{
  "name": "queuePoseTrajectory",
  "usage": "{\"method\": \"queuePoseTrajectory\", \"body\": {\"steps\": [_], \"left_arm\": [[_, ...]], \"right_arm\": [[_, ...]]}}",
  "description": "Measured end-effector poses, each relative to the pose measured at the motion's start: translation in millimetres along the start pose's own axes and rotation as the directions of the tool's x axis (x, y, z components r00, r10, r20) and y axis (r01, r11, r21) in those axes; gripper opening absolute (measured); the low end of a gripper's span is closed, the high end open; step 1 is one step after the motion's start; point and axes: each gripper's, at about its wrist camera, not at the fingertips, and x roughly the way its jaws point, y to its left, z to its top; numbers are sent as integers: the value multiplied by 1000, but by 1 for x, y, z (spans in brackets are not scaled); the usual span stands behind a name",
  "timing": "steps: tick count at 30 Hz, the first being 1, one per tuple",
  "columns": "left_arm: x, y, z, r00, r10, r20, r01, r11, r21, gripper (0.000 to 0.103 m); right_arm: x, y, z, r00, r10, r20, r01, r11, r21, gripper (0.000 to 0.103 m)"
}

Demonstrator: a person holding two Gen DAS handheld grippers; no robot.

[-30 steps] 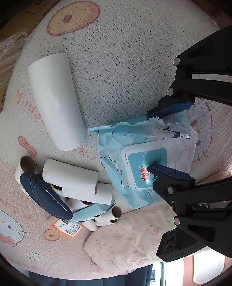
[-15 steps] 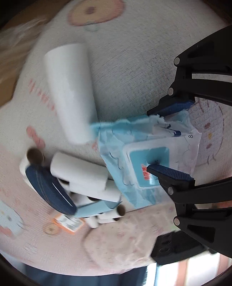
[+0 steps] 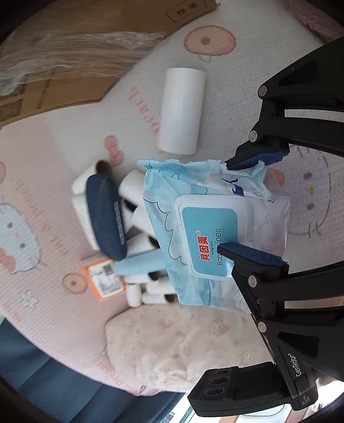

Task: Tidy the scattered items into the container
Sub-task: 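Carry the baby-wipes pack with both grippers over the cardboard box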

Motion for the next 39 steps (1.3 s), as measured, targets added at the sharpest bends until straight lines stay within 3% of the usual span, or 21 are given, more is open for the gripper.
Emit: {"method": "queuePoseTrajectory", "body": {"steps": [7, 15, 27, 39], "left_arm": [[-56, -34, 19, 990, -44, 137, 41, 999, 26, 64], [-95, -90, 41, 962, -109, 252, 82, 990, 112, 64], [-71, -176, 63, 958, -194, 211, 147, 965, 218, 64], [-6, -276, 91, 955, -279, 100, 239, 924, 300, 64]], "right_arm": [[-55, 37, 28, 990, 24, 138, -11, 995, -95, 51], [-126, 59, 59, 958, 45, 284, 2, 987, -162, 51], [-191, 19, 105, 925, -10, 379, 70, 987, -145, 51], [-243, -69, 156, 917, -112, 382, 141, 989, -49, 51]]}}
